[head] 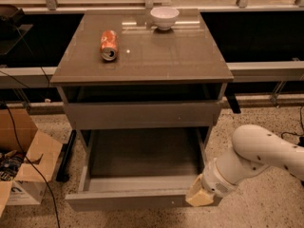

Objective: Close middle drawer

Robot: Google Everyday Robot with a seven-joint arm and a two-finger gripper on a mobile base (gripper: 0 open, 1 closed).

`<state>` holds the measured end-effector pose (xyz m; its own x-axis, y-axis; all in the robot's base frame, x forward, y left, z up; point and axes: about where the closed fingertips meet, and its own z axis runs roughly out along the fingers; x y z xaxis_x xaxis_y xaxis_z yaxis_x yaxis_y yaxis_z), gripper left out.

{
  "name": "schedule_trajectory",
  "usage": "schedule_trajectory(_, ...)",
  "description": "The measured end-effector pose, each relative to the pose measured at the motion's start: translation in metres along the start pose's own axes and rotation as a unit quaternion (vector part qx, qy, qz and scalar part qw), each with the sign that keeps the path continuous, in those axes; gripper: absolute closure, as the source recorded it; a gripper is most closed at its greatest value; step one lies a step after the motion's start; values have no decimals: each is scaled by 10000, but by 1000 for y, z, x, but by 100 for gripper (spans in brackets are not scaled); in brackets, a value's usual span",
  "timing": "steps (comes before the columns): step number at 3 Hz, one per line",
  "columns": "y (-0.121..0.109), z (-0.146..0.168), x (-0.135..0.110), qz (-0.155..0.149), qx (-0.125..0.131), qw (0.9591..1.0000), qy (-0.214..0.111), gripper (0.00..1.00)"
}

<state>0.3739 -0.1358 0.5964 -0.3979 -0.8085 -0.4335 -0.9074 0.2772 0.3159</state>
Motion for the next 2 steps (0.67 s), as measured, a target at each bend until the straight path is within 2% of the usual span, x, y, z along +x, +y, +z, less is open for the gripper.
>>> schedule_trajectory(1, -14, 67, 13, 237, -222, 9994, -138, 100)
schedule_trajectory(2, -30, 115, 30, 478, -187, 9985, -192, 100)
